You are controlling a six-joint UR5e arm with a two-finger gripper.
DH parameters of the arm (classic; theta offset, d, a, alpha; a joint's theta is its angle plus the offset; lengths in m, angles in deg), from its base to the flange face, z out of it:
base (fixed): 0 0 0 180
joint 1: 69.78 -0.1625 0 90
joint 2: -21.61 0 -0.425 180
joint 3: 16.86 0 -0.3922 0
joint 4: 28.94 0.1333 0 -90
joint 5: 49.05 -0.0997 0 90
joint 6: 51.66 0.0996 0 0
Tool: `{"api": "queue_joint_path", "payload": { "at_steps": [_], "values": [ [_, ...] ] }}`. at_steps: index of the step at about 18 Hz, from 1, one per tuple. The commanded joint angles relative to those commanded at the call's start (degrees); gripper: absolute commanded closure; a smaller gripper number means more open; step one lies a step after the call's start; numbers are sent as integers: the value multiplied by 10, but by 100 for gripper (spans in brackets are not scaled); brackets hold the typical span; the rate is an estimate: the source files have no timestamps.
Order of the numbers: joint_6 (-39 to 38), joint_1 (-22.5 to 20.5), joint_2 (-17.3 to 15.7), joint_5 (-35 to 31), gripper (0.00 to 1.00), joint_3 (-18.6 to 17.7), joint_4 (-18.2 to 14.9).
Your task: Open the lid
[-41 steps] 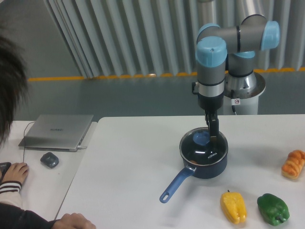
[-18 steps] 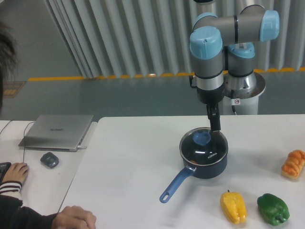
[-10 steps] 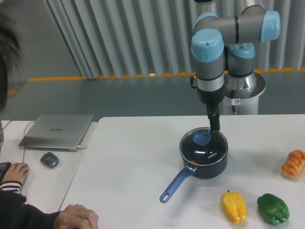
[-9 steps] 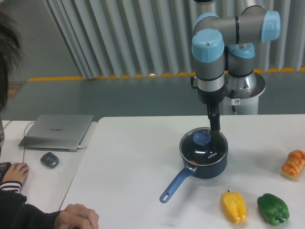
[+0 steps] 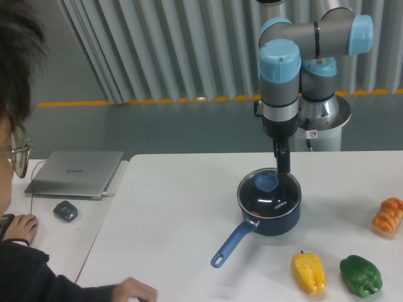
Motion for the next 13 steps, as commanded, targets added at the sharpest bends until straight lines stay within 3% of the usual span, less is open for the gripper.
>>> {"api": "queue_joint_path", "payload": {
  "at_steps": [13],
  "values": [
    [0,8,-27,10,0,-7,-17]
  ]
}}
